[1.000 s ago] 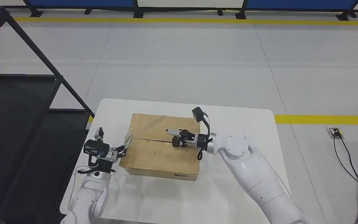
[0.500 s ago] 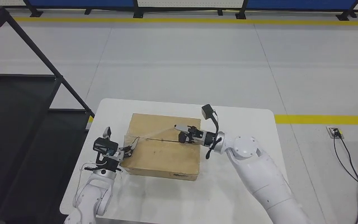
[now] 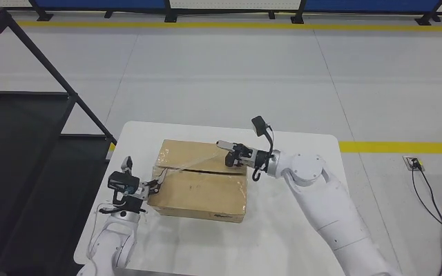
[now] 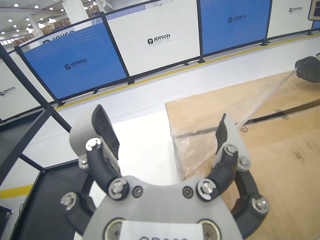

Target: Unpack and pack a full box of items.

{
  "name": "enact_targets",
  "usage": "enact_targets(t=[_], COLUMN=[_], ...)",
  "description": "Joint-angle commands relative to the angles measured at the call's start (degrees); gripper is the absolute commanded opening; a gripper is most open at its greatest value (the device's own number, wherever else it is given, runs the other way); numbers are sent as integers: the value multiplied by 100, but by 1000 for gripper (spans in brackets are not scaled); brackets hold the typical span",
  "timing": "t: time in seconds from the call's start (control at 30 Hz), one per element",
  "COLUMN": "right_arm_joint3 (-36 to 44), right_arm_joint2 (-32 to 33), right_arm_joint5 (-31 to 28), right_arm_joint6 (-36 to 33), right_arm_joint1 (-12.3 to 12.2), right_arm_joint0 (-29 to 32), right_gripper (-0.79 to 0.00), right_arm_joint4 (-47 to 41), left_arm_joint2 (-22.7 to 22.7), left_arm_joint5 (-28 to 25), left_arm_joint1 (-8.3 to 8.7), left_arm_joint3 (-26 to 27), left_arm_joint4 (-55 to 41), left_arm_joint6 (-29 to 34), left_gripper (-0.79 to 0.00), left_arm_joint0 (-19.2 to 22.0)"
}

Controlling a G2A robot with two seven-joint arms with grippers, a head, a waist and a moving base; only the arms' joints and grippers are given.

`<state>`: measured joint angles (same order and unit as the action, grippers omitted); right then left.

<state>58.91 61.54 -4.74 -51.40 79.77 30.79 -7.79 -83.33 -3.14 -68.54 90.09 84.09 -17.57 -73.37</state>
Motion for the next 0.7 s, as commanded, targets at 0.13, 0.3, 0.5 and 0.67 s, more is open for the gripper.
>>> enact_targets(t=[0.13,0.3,0.5,0.67], right_arm_joint3=[-70,-367,-923,-1440], right_arm_joint2=[-81,-289,-510,-633], right_arm_joint5=[572,869,969,855], right_arm_joint6=[-254,-513,-626,-753], right_arm_joint1=[-11,57,169,276], right_arm_joint0=[-230,-515,-873,-1095], right_gripper=[0,0,0,0], right_arm_joint4=[171,97,-36,-306], left_arm_joint2=[-42,-76,-214,-367], left_arm_joint5=[-18,20,86,74], left_arm_joint1=[-7,-19,-28,-25], left_arm_joint3=[85,134,202,236], left_arm_joint4=[-37,-115,-281,-400], left_arm_joint6=[-95,-254,-455,-534], left_gripper=[0,0,0,0], left_arm_joint0=[-49,-76,-177,-264])
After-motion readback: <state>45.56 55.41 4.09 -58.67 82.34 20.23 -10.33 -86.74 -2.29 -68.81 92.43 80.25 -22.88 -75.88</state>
